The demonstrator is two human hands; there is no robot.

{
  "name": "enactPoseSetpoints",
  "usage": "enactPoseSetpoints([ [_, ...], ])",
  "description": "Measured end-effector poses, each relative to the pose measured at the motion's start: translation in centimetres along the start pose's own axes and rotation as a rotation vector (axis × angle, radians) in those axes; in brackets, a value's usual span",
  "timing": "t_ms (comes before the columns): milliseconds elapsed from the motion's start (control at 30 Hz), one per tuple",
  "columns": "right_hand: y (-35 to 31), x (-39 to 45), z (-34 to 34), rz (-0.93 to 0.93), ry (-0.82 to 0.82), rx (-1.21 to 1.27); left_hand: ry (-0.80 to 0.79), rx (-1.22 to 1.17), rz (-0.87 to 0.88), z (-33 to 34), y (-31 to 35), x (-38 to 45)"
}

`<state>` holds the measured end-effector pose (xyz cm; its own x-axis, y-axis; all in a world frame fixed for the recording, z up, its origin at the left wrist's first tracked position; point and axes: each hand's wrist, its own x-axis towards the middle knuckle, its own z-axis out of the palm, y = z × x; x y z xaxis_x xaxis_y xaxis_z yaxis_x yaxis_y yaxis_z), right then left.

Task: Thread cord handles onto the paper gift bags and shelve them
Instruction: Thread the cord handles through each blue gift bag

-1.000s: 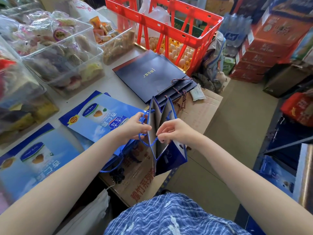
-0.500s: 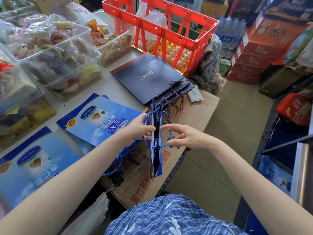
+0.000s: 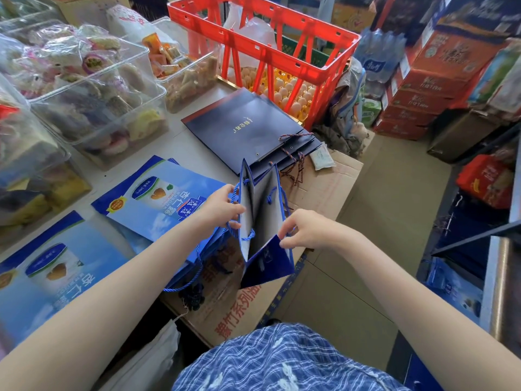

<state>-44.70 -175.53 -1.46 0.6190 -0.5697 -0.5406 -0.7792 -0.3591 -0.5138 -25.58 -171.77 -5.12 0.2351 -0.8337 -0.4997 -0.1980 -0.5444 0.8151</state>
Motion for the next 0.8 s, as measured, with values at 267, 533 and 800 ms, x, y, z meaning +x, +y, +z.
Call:
enactPoseSetpoints([
  [267,0.6,0.2,0.6,-0.031,0.026,-0.078,0.061,0.144,0.051,-0.6,-0.3,0.6],
  [533,1.1,0.5,1.1,-0.053,0.085,-0.072,-0.015,0.116,0.111,-0.2,-0.9,0.2],
  [800,0.9,0.1,0.4,-0.047,-0.014,-0.085,-0.023,0.083,0.181,0.6,-1.1,-0.2],
])
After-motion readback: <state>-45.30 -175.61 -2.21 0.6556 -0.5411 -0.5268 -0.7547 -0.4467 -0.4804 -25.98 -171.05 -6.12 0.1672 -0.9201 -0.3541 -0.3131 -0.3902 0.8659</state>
